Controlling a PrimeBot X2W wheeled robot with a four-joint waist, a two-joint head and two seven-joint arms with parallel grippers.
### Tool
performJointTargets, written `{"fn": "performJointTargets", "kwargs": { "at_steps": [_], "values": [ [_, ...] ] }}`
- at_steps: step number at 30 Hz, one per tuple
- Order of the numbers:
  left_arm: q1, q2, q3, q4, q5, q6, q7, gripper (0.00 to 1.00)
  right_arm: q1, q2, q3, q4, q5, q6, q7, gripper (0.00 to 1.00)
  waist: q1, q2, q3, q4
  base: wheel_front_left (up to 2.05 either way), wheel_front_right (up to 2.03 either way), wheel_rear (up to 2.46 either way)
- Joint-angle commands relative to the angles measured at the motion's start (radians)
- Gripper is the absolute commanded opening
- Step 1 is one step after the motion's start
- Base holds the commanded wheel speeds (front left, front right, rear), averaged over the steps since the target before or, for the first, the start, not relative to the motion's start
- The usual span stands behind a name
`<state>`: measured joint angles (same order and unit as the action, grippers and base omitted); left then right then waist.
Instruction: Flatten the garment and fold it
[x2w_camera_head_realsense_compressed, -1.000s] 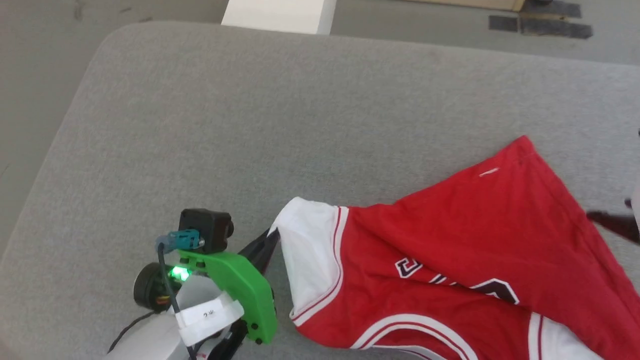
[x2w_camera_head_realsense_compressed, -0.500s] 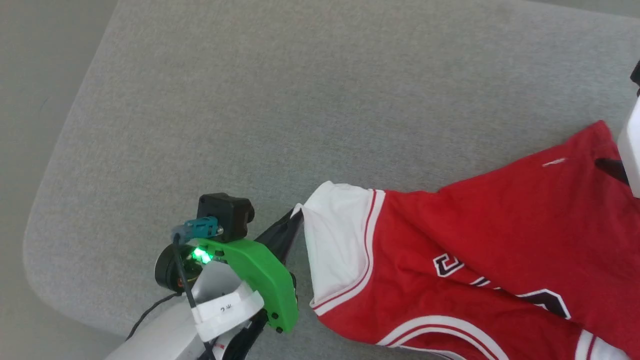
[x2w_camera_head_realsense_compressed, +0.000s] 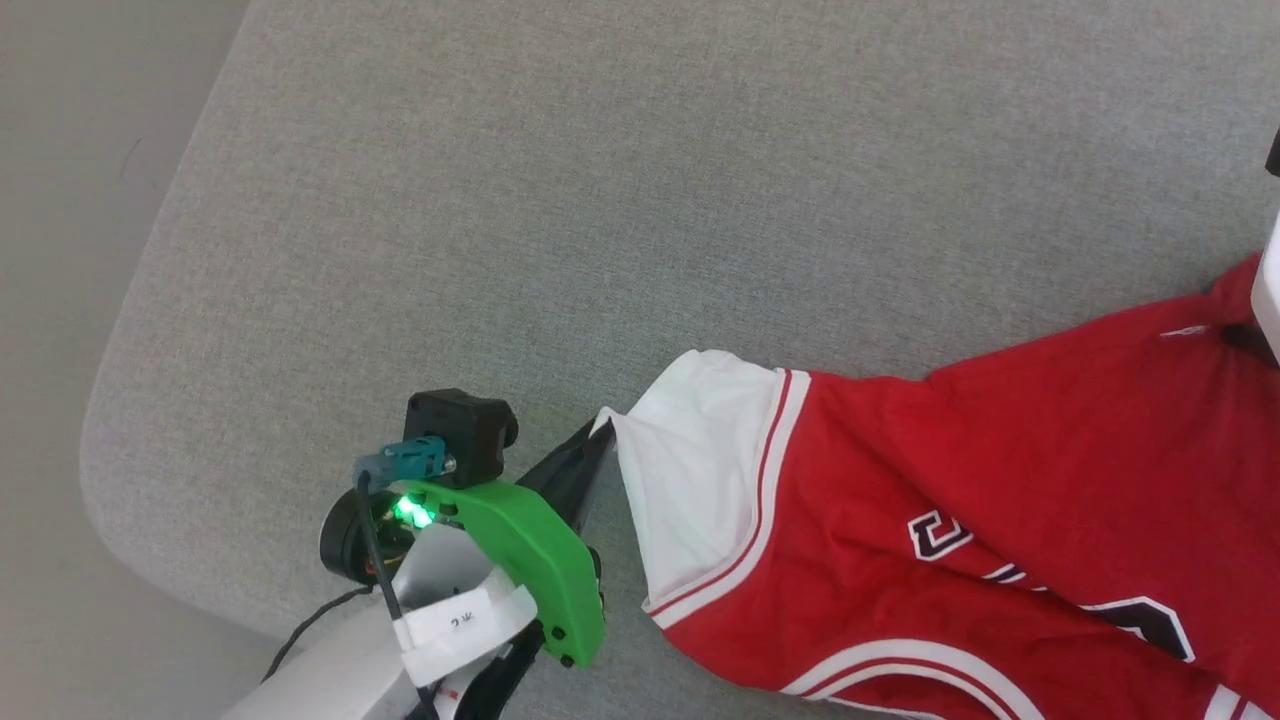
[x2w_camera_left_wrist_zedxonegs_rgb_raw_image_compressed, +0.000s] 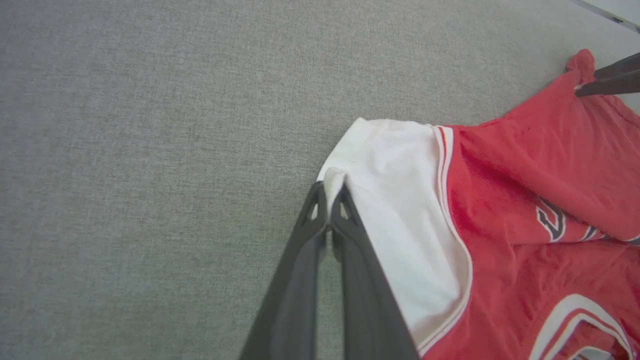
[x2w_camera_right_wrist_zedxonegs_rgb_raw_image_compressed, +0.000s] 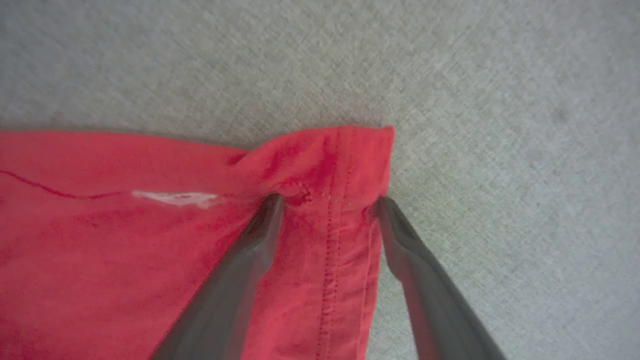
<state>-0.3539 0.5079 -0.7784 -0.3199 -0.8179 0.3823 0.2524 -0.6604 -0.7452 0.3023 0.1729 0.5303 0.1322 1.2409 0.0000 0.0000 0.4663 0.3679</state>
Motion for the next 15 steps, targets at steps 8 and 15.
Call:
{"fn": "performJointTargets", "kwargs": {
  "at_steps": [8,15],
  "values": [
    [-0.018,0.001,0.007,0.021,0.008,-0.004,-0.007,0.0,0.055,0.013,0.04,0.041,0.028,-0.002,-0.071,0.0,0.0,0.0,-0.045,-0.021,0.0,0.0,0.0],
    [-0.016,0.016,0.023,0.035,-0.006,0.001,0.0,0.0,0.029,0.014,0.049,0.029,0.09,-0.002,-0.191,0.0,0.0,0.0,-0.153,-0.068,0.0,0.0,0.0]
  ]
}}
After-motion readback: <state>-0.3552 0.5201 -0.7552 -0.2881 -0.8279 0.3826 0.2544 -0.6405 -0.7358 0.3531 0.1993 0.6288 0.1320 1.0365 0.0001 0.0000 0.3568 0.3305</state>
